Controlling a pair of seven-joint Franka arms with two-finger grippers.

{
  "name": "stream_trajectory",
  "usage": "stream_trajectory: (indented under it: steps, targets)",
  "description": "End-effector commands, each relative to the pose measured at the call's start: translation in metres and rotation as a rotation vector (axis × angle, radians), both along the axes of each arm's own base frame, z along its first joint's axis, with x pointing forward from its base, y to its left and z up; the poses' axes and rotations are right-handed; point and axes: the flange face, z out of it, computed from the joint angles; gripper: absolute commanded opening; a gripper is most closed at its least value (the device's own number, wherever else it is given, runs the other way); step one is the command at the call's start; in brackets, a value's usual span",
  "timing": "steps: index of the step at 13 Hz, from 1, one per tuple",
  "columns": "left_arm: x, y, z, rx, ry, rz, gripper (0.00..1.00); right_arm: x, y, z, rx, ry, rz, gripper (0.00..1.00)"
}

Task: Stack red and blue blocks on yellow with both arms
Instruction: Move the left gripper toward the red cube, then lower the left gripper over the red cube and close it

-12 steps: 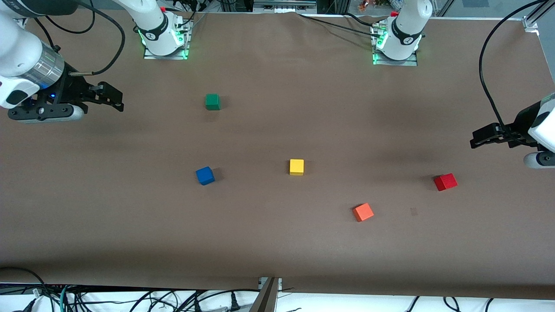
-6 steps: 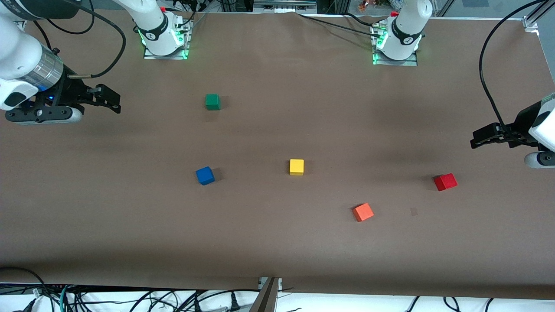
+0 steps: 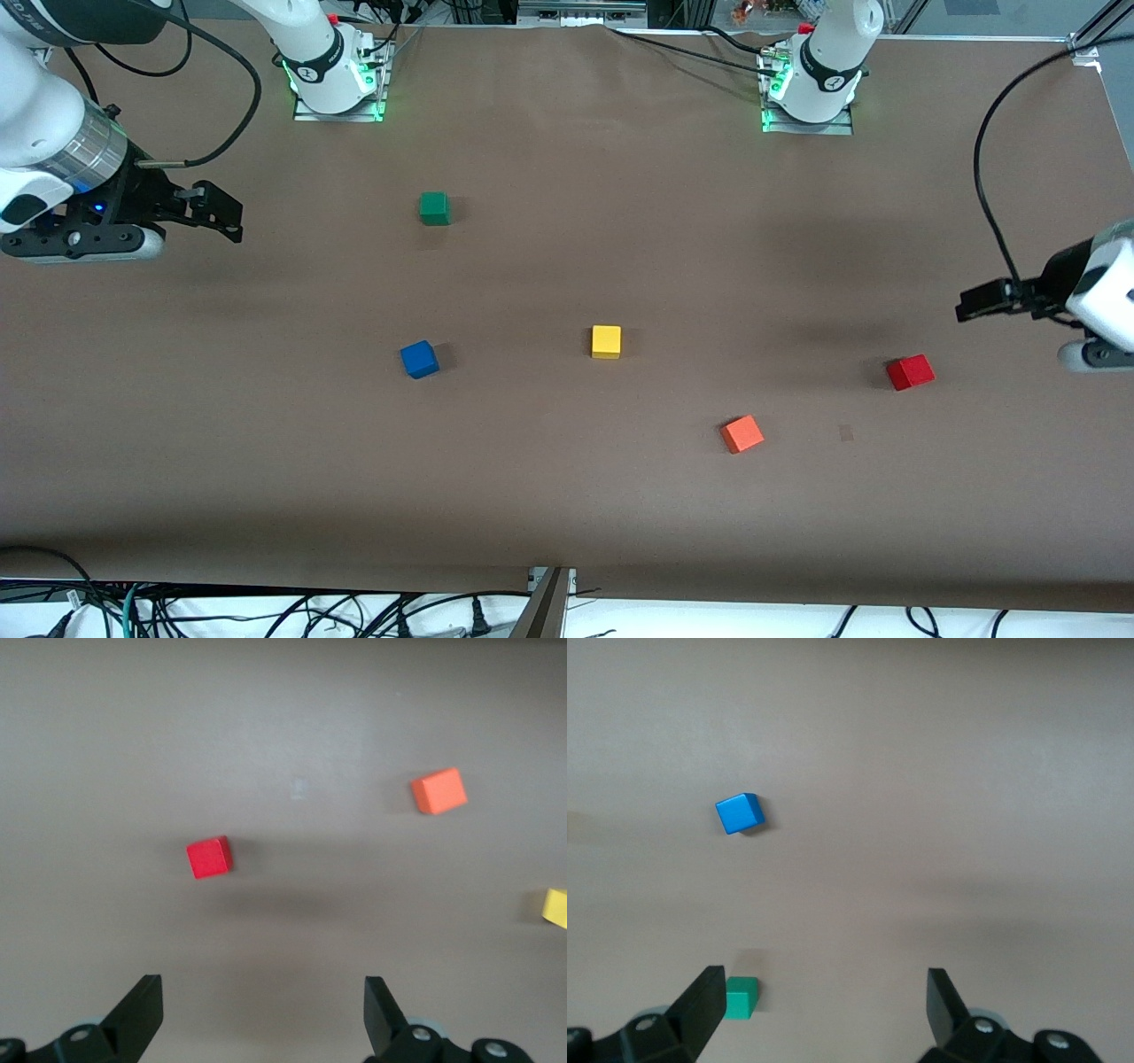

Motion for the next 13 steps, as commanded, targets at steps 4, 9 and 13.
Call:
stream_trajectory:
  steps: [4, 9, 13]
  targets:
    - [0.034, 0.040, -0.141, 0.047, -0.004, 0.017, 1.00, 0.018, 0.002, -0.007, 0.035, -0.038, 0.000, 1.00]
    - [0.005, 0.076, -0.250, 0.076, -0.117, 0.031, 1.00, 0.021, 0.000, -0.017, 0.028, -0.016, -0.005, 1.00]
    - [-0.021, 0.086, -0.289, 0.057, -0.098, 0.075, 1.00, 0.022, -0.001, -0.019, 0.023, -0.017, -0.004, 1.00]
